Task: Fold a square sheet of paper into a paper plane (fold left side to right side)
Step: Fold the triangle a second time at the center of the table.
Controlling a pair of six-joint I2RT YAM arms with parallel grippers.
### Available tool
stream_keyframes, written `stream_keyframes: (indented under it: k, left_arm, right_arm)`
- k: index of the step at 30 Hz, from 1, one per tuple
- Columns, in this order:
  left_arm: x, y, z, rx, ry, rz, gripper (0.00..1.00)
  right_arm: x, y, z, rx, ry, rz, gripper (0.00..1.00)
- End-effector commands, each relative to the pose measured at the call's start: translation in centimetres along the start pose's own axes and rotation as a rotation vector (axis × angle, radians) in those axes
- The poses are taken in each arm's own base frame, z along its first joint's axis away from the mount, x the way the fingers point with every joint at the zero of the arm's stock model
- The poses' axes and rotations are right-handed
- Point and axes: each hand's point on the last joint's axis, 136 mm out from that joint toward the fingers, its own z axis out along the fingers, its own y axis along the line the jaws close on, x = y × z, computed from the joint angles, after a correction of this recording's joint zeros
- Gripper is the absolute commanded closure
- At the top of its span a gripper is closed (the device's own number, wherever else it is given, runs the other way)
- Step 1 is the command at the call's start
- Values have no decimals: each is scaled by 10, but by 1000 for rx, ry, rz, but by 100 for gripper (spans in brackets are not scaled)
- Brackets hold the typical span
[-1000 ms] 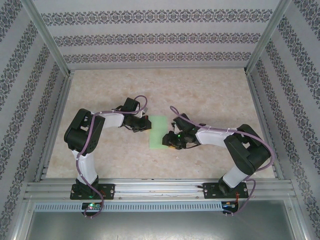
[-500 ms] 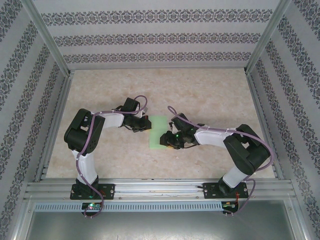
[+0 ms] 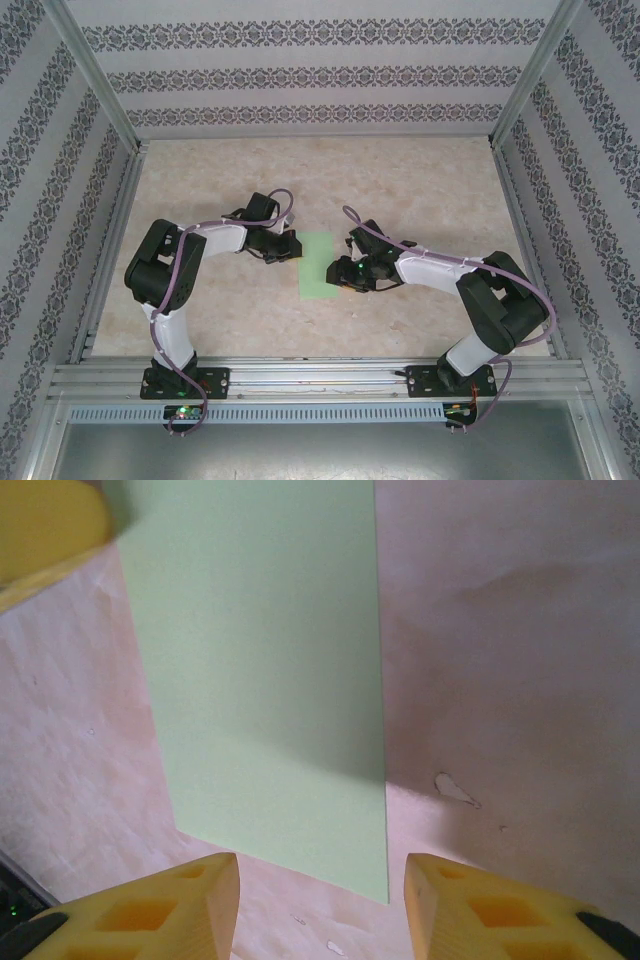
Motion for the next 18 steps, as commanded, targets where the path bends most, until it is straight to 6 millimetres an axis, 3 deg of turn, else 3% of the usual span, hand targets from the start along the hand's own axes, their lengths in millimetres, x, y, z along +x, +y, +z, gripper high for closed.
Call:
stream_keyframes:
  k: [1, 9, 18]
  left_arm:
    - [3, -23, -19, 8, 3, 63, 94]
    - [37, -9, -15, -20, 65, 35, 95]
    - [46, -1, -2, -27, 107, 23, 96]
  right_arm:
    - [-6, 1, -7, 9, -22, -19, 52]
    - [-3, -5, -7, 29, -14, -19, 52]
    - [-3, -9, -6, 39, -8, -16, 52]
